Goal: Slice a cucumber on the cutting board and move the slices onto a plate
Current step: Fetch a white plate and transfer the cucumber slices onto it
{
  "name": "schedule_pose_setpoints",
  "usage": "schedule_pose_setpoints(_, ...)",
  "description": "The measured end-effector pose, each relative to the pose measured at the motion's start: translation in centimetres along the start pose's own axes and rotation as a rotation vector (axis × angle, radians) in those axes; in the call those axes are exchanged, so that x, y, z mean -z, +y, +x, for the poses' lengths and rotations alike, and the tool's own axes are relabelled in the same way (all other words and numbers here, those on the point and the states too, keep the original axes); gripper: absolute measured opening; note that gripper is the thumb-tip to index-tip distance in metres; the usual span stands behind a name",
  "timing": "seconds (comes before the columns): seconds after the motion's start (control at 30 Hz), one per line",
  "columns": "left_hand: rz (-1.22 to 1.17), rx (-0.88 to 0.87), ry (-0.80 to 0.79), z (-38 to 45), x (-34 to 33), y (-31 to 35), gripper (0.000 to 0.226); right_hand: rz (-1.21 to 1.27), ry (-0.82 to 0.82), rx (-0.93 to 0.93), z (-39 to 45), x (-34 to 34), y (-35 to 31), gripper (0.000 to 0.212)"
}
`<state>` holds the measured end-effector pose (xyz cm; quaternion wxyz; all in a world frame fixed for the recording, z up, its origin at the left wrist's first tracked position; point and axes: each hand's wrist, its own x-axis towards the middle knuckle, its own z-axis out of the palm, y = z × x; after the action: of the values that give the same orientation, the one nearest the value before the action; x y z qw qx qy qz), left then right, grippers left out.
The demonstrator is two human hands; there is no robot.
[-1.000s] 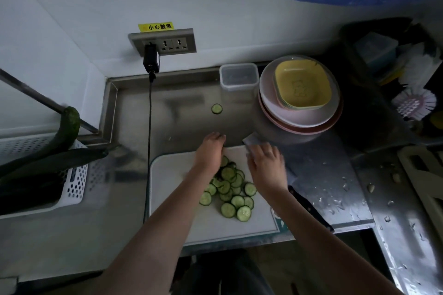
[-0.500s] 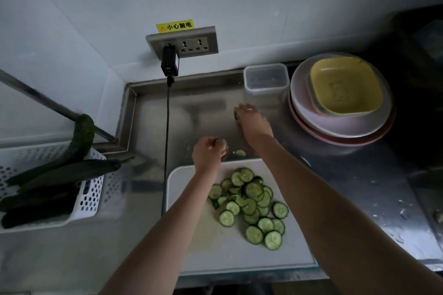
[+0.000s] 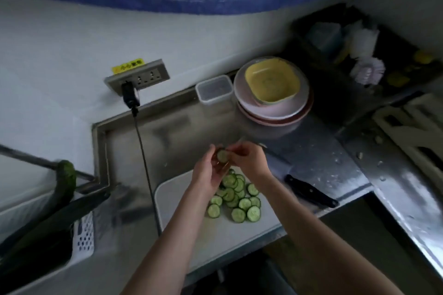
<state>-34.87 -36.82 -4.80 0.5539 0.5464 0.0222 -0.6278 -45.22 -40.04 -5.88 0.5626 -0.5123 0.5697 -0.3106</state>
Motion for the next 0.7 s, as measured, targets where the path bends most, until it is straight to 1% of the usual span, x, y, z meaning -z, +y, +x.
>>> schedule_pose_setpoints(0.07, 0.14, -0.016, -0.128, -1.4, -2.1, -1.2, 0.014, -0.004, 0.149, 0.001, -2.1, 2.5, 0.4, 0.022)
schedule_pose_setpoints(0.13, 0.237, -0.017, -0.225, -2.7, -4.4, -3.0, 0.017, 0.01, 0.296, -0.009, -3.9, 5.4, 0.6, 0.025)
schedule_pose_setpoints(0.27, 0.352, 0.078, -0.385, -5.7, -10.1, -7.3, 0.018, 0.083, 0.523, -0.041, -7.9, 11.9, 1.0, 0.018)
schedule_pose_setpoints(0.33, 0.392, 0.133, -0.463, -7.4, -13.2, -9.8, 0.019, 0.108, 0.639, -0.045, -9.7, 15.6, 1.5, 0.018)
schedule_pose_setpoints(0.43, 0.544, 0.175, -0.557, -10.1, -17.8, -14.0, 0.018, 0.138, 0.779, -0.029, -13.0, 21.3, 2.8, 0.018)
schedule_pose_setpoints(0.53, 0.694, 0.257, -0.668, -12.8, -22.0, -18.8, 0.017, 0.246, 0.939, -0.026, -16.7, 27.1, 4.4, 0.014)
schedule_pose_setpoints(0.63, 0.844, 0.338, -0.755, -15.1, -25.7, -23.9, 0.016, 0.456, 1.113, -0.071, -20.4, 33.3, 6.8, 0.024)
schedule_pose_setpoints(0.7, 0.931, 0.377, -0.806, -16.5, -28.3, -27.1, 0.017, 0.486, 1.263, -0.094, -22.4, 38.2, 9.0, 0.028)
